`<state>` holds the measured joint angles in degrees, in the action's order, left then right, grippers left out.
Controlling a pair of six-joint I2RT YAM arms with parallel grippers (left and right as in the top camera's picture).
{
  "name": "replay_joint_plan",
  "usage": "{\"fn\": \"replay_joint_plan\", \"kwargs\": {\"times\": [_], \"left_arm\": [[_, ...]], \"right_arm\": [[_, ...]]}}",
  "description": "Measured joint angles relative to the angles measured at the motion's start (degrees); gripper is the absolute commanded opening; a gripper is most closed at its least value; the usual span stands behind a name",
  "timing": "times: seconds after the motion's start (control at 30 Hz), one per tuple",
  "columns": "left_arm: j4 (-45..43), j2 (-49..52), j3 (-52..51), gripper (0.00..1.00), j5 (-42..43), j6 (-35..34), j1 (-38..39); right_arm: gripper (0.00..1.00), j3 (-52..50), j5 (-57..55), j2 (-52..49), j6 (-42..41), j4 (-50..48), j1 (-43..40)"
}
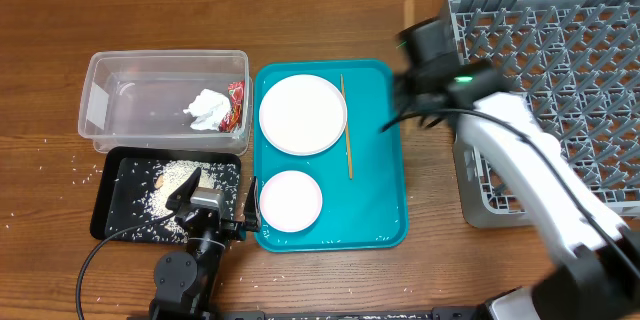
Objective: Sort waste into correct bins and load items into the dishwasher
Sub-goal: 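Carry the chopstick to the grey rack and stand it upright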
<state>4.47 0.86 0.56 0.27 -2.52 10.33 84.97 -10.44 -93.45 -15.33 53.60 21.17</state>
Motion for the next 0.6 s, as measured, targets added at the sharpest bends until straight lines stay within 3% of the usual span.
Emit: {"fn": "replay_joint_plan", "kwargs": {"times": [0.1,0.3,0.6], "left_arm": [[0.0,0.0,0.0,1.0,0.0,0.0,0.0],[0.0,0.0,0.0,1.0,0.0,0.0,0.0],[0.0,0.0,0.0,1.0,0.0,0.0,0.0]], "right_arm": [[0.04,0.6,-3.3,1.8,4.0,-4.3,-5.5],[0.04,0.5,-5.4,-3.6,11.6,-13.3,-14.2],[0.04,0.5,-5.5,-11.3,17.9,-18.4,-15.2]]}}
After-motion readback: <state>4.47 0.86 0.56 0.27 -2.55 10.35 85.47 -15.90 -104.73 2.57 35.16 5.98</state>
